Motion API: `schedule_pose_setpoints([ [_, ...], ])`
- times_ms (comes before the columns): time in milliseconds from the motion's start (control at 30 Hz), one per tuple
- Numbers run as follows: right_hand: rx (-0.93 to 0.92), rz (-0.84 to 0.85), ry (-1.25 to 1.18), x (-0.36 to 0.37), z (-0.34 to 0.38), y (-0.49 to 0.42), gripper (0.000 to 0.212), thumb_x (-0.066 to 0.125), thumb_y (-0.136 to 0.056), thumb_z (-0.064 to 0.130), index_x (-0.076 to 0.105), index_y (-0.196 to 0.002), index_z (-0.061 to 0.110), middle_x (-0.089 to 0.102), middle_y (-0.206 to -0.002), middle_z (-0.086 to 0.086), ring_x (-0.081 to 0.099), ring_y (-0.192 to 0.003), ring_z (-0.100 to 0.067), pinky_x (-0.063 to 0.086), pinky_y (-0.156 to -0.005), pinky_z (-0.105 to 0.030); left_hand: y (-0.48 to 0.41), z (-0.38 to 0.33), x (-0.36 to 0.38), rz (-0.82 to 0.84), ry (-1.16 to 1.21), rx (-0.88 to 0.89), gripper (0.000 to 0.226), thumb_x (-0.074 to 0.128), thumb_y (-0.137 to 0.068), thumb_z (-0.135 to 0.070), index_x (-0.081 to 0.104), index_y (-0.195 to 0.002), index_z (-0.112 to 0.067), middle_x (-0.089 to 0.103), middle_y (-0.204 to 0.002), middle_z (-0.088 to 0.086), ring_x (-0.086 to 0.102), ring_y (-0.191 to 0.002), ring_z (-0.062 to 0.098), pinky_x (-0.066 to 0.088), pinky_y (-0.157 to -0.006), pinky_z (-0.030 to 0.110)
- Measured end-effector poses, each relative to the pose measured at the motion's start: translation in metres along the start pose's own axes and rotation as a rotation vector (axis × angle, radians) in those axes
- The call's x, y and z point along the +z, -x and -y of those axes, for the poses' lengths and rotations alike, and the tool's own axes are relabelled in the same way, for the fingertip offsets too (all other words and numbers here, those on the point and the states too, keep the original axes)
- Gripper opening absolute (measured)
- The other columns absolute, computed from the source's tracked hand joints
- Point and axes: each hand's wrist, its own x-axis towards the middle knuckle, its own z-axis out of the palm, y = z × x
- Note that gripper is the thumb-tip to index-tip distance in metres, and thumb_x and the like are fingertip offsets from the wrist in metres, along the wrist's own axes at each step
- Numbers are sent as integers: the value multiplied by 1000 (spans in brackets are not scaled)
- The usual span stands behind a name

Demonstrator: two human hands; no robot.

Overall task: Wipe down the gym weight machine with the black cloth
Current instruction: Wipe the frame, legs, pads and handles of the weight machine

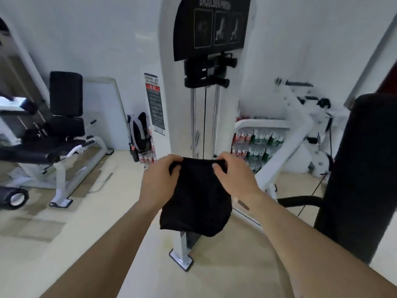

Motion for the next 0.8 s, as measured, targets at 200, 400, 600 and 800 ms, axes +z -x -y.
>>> schedule_pose_setpoints([
  [200,4,-126,22,-82,2,-71,16,55,-99,35,63,-100,21,61,-81,11,57,-74,-10,43,-66,-30,-85,-55,4,-33,36,242,20,60,-98,-16,73,-111,-24,67,-108,-11,63,-93,9,39,-81,9],
  [400,85,-238,12,-144,-30,-135,13,58,-99,37,63,-94,26,65,-84,9,61,-81,-14,41,-68,-24,-160,-104,24,-51,141,329,20,63,-95,-27,62,-115,-28,62,-113,-15,55,-92,1,44,-84,17],
  [600,137,-330,-18,-167,-72,-200,17,56,-100,36,63,-93,23,66,-84,6,62,-79,-12,42,-68,-26,-230,-154,80,-100,164,356,30,63,-94,-19,61,-125,-20,56,-124,-6,58,-102,10,47,-89,22],
  [800,148,-438,-114,-183,-136,-287,16,57,-99,32,66,-101,19,62,-89,11,59,-87,-12,40,-70,-21,-307,-191,151,-95,154,319,23,61,-96,-16,70,-118,-18,66,-115,-3,61,-106,11,46,-96,21],
])
